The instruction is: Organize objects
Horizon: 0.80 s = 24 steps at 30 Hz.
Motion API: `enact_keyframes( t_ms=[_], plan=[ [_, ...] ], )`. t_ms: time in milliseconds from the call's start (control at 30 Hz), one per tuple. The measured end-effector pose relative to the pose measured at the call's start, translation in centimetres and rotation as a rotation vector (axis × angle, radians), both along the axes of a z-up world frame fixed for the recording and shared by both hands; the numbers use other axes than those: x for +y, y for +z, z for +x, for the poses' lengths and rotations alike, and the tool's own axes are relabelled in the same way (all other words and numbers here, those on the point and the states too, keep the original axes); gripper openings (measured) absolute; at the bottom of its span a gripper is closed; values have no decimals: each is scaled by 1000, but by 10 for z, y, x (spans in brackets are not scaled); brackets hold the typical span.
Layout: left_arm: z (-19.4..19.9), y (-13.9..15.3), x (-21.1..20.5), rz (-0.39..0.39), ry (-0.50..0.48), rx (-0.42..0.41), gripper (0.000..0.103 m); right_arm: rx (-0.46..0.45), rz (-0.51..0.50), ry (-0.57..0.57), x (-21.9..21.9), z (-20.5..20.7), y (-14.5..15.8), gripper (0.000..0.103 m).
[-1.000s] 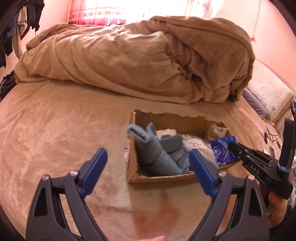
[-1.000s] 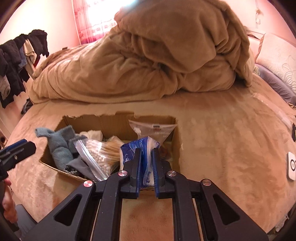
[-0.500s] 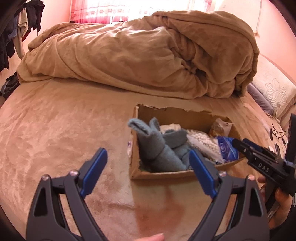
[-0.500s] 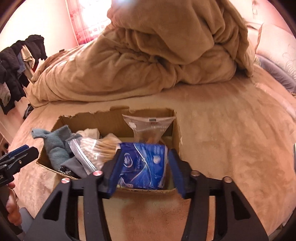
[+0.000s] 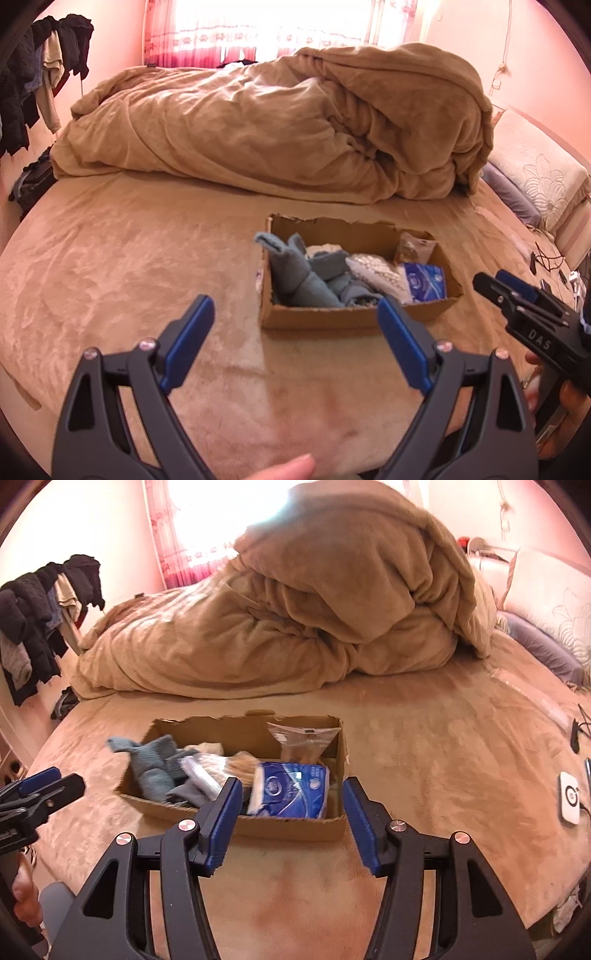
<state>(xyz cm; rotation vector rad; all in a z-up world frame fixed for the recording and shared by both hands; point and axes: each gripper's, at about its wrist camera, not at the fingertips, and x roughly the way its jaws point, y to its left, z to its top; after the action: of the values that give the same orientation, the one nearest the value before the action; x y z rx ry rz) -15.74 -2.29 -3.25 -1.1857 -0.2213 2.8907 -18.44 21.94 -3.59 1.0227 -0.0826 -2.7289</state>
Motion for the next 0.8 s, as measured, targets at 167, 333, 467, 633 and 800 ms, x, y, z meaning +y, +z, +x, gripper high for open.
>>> enact_keyframes(
  t_ms=[167, 333, 467, 633, 800],
  plan=[
    [30, 9, 7, -19, 17, 15, 91, 51, 27, 21, -4, 34, 20, 65],
    [61, 11, 12, -34, 33, 33, 93, 76, 41, 24, -3, 69, 34, 67],
    [84, 8, 12, -40, 32, 39, 94, 77, 48, 25, -5, 94, 38, 68],
    [113, 5, 11, -50, 35, 62, 97, 83, 44, 28, -9, 121, 35, 69],
    [142, 2, 14, -63, 37, 91, 100, 97, 21, 24, -7, 144, 27, 69]
  ],
)
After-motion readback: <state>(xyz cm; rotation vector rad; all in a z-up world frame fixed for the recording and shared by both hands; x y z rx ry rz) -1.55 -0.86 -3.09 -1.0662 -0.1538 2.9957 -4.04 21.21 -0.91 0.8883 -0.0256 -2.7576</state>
